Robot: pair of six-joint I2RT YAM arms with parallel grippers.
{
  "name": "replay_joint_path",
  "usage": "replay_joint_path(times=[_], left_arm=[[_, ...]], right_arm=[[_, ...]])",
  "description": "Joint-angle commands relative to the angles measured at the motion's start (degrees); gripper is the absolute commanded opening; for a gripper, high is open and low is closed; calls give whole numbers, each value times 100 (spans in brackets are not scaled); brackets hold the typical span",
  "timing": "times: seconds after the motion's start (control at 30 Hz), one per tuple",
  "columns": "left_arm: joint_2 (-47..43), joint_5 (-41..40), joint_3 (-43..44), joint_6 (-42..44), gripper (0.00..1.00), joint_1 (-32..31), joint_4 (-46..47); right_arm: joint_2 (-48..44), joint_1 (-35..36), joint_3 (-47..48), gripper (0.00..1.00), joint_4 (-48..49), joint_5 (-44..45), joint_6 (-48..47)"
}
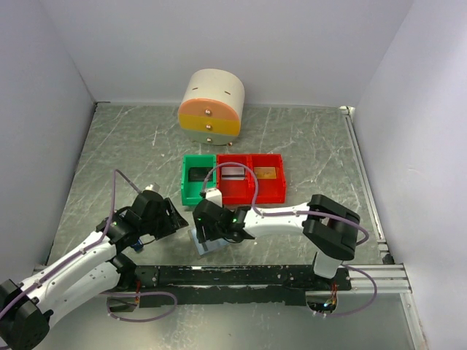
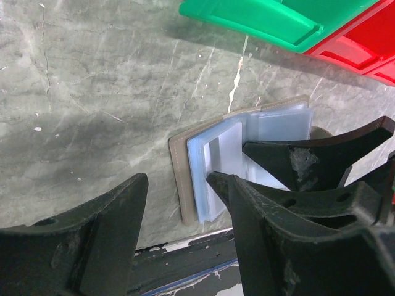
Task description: Take the credit cards out of the card holder
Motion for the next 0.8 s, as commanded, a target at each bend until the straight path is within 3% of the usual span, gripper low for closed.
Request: replay_joint_path(times=[0.0,0.23,0.57,0.77], left_arm=[[-62,21,145,23,66,26,65],[-233,-99,162,-45,66,28,-90],[-93,191,174,191,67,31,192],[109,464,198,349,67,25,443]], right_arm=[[436,170,393,60,-1093,539,-431],[773,303,725,60,-1287,689,-475],[335,235,6,47,-524,309,-61],[-16,-52,-565,46,229,-165,219]])
